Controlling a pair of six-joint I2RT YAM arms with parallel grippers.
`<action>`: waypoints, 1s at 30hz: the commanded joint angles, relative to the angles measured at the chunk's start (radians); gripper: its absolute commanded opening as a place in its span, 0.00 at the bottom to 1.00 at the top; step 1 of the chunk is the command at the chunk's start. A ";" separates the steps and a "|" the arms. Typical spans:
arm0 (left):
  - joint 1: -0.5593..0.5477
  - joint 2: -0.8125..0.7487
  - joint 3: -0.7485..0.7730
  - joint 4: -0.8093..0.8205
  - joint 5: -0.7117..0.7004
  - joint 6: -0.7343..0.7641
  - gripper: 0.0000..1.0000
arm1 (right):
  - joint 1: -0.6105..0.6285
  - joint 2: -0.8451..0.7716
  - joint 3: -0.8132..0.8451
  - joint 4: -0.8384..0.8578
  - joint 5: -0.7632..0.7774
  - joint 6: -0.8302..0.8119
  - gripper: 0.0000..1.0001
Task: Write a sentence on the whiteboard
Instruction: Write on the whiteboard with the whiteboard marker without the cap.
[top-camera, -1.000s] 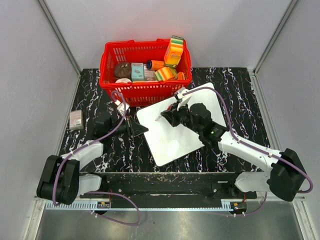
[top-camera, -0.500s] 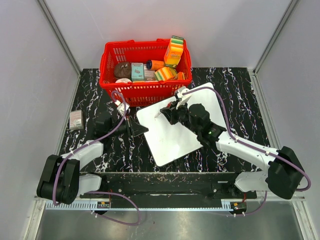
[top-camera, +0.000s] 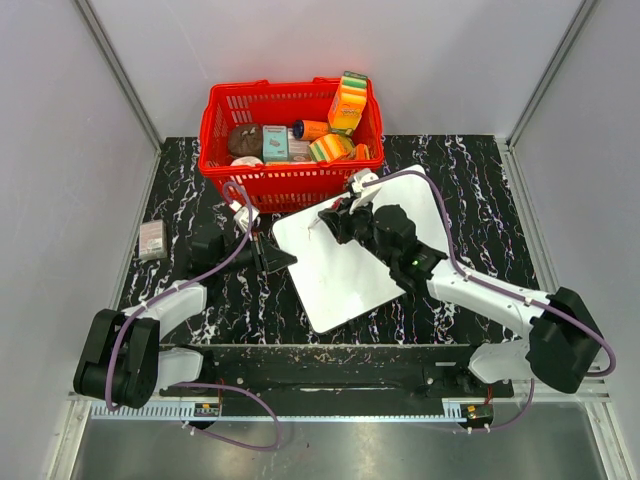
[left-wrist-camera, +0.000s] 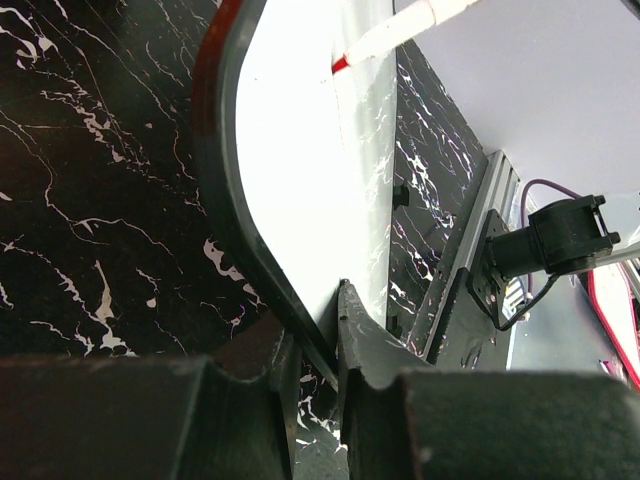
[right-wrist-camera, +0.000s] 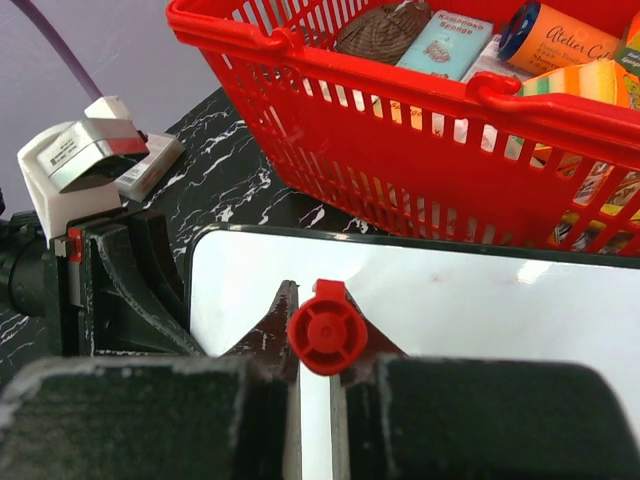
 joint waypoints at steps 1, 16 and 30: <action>-0.037 0.013 -0.003 -0.024 -0.013 0.198 0.00 | -0.001 0.035 0.037 -0.007 0.096 -0.048 0.00; -0.040 0.015 -0.002 -0.027 -0.014 0.199 0.00 | -0.001 0.018 0.013 -0.032 0.107 -0.042 0.00; -0.042 0.015 -0.002 -0.030 -0.017 0.201 0.00 | -0.001 -0.015 -0.050 -0.064 0.098 -0.025 0.00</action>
